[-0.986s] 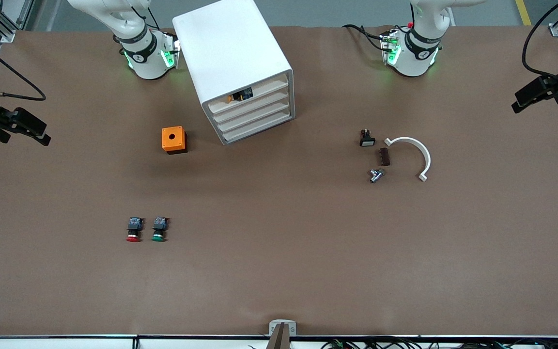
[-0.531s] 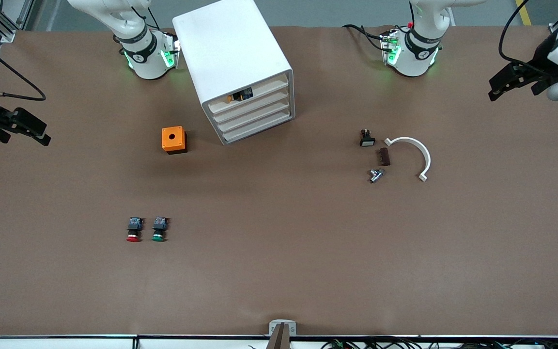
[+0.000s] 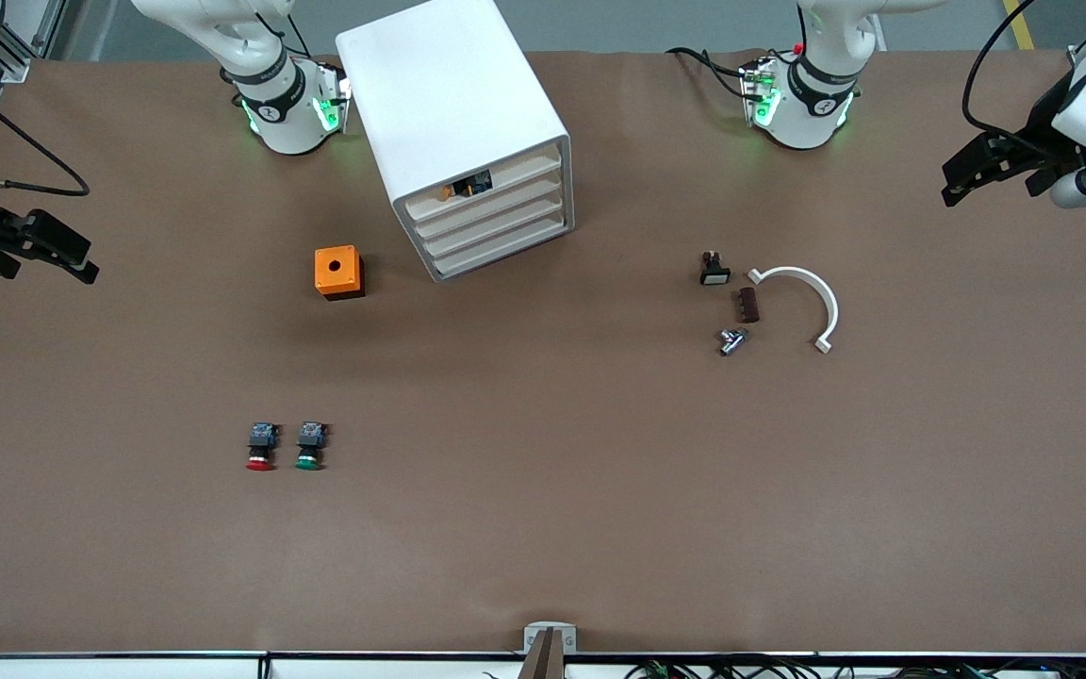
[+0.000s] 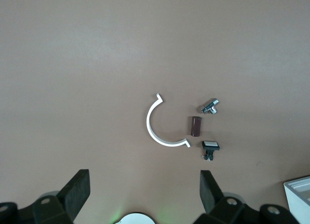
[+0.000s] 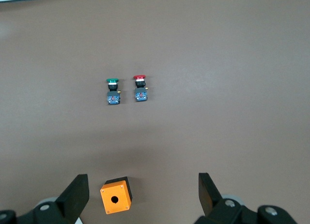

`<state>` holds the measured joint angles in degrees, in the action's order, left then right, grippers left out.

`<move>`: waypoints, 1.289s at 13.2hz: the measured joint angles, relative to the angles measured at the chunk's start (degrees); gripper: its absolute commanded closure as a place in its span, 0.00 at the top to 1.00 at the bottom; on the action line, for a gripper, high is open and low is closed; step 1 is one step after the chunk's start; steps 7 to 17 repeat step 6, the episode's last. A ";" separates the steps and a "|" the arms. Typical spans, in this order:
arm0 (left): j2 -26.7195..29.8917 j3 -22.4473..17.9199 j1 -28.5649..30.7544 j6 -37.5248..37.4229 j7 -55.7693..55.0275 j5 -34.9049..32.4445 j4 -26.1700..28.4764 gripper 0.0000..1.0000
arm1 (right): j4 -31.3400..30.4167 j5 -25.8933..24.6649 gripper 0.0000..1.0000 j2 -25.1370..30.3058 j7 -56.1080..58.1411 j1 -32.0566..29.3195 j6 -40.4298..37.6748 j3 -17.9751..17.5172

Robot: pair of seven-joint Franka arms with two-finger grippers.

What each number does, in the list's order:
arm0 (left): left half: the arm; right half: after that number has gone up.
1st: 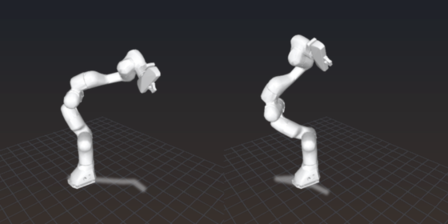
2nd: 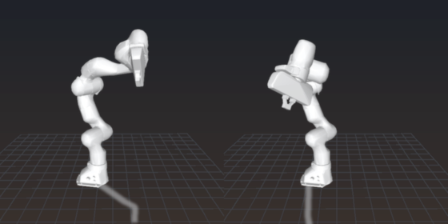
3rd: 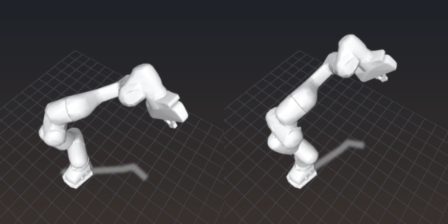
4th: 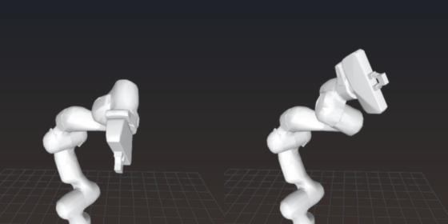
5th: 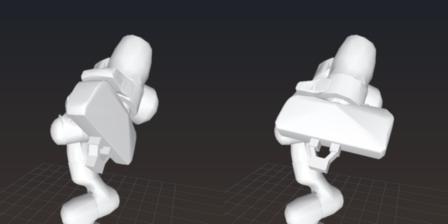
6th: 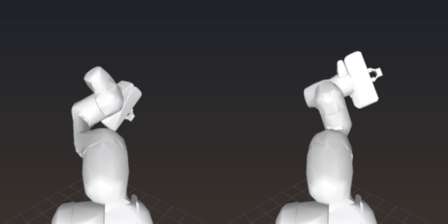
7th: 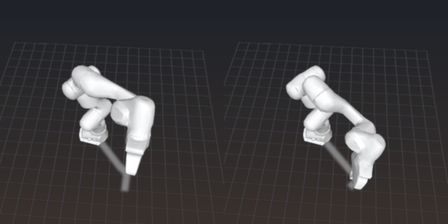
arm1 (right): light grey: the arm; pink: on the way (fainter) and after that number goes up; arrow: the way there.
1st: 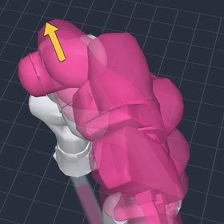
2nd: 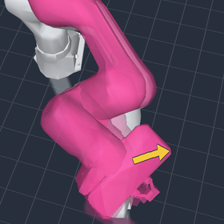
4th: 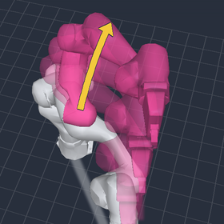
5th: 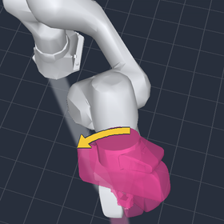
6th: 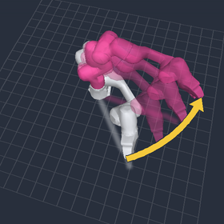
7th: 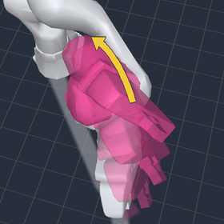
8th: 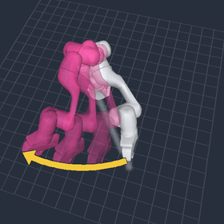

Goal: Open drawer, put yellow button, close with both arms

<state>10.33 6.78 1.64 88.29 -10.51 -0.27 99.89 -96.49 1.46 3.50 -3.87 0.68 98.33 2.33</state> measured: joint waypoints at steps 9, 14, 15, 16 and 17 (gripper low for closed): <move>-1.57 -0.04 0.01 -0.32 0.00 0.00 -2.30 1.00 | 0.00 0.00 1.00 0.00 0.00 0.00 0.00 0.00; -1.57 -0.04 0.01 -0.32 0.00 0.00 -2.30 1.00 | 0.00 0.00 1.00 0.00 0.00 0.00 0.00 0.00; -1.57 -0.04 0.01 -0.32 0.00 0.00 -2.30 1.00 | 0.00 0.00 1.00 0.00 0.00 0.00 0.00 0.00; -1.57 -0.04 0.01 -0.32 0.00 0.00 -2.30 1.00 | 0.00 0.00 1.00 0.00 0.00 0.00 0.00 0.00; -1.57 -0.04 0.01 -0.32 0.00 0.00 -2.30 1.00 | 0.00 0.00 1.00 0.00 0.00 0.00 0.00 0.00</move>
